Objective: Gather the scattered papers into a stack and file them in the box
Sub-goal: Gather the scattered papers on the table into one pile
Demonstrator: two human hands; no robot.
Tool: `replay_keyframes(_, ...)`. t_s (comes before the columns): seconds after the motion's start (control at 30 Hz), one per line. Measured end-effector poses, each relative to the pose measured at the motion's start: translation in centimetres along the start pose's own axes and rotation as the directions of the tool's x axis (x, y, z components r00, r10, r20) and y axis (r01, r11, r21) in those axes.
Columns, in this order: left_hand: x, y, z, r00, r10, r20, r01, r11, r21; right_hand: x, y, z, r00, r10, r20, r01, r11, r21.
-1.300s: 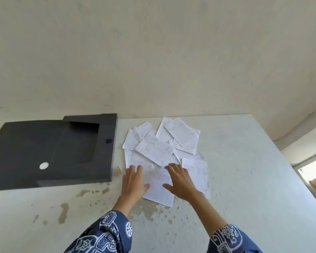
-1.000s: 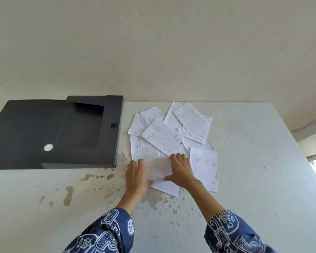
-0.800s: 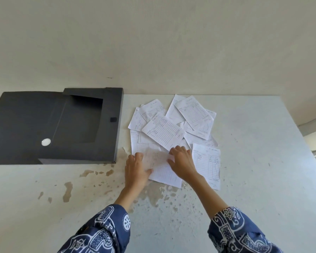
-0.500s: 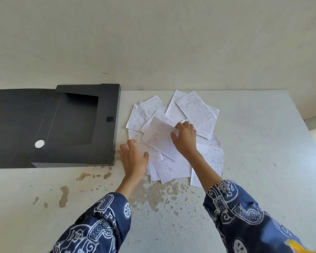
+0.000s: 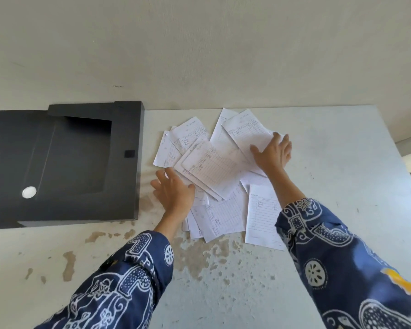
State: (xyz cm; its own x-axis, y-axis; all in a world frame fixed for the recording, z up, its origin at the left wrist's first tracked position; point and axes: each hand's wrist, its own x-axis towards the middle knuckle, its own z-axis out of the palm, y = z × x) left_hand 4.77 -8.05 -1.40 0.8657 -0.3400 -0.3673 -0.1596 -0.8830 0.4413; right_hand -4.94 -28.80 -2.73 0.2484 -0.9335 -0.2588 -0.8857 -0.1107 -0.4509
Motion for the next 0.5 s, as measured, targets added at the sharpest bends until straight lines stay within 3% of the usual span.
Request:
replay_keyframes(0.1, 0.6, 0.3, 0.3, 1.000, 0.028, -0.004, -0.028, 0.999, 0.017, 1.4, 0.7, -0.3, 0.995, -0.037, 0.089, 0.042, 0.997, -0.057)
replay_keyframes(0.33, 1.9, 1.4, 1.1, 0.994, 0.111, -0.017, -0.111, 0.993, 0.031, 0.2, 0.1, 0.9, 0.964, -0.245, 0.103, 0.253, 0.965, -0.072)
replay_keyframes(0.5, 2.0, 2.8, 0.8, 0.982, 0.187, 0.037, -0.182, 0.976, -0.116, -1.0, -1.2, 1.6, 0.946, -0.296, 0.132, 0.299, 0.954, -0.009)
